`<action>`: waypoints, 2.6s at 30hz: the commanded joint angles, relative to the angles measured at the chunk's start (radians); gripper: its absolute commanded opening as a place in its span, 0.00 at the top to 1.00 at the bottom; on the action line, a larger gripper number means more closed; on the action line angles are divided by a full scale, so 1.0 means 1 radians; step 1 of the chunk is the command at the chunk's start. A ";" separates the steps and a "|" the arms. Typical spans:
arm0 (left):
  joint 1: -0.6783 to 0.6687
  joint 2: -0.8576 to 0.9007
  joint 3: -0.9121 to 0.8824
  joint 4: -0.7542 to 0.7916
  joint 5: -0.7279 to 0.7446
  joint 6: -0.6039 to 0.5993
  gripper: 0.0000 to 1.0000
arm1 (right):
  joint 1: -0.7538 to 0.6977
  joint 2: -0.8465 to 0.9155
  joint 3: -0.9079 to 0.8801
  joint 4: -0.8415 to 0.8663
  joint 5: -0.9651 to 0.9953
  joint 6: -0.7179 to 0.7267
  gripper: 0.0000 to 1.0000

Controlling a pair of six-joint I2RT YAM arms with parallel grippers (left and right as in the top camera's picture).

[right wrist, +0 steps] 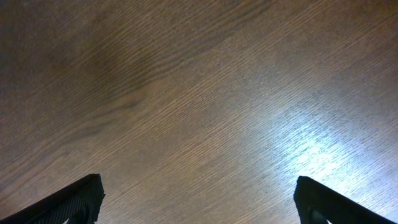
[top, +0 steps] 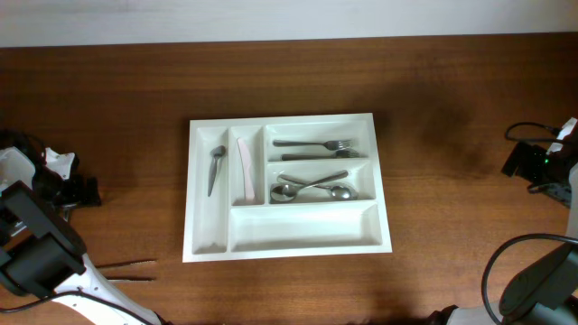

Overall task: Pack container
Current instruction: 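Move the left gripper back over the last metal spoon and grasp it, then carry the spoon into the tray's left compartment and release it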

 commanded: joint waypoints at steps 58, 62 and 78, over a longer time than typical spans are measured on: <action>-0.576 0.022 0.532 -0.544 0.298 -0.334 0.98 | -0.003 0.005 0.000 0.000 0.001 0.007 0.01; -0.652 0.022 0.530 -0.551 0.290 -0.334 0.96 | -0.003 0.005 0.000 0.000 0.001 0.007 0.01; -0.701 0.023 0.343 -0.397 0.212 -0.386 0.96 | -0.003 0.005 0.000 0.000 0.001 0.007 0.01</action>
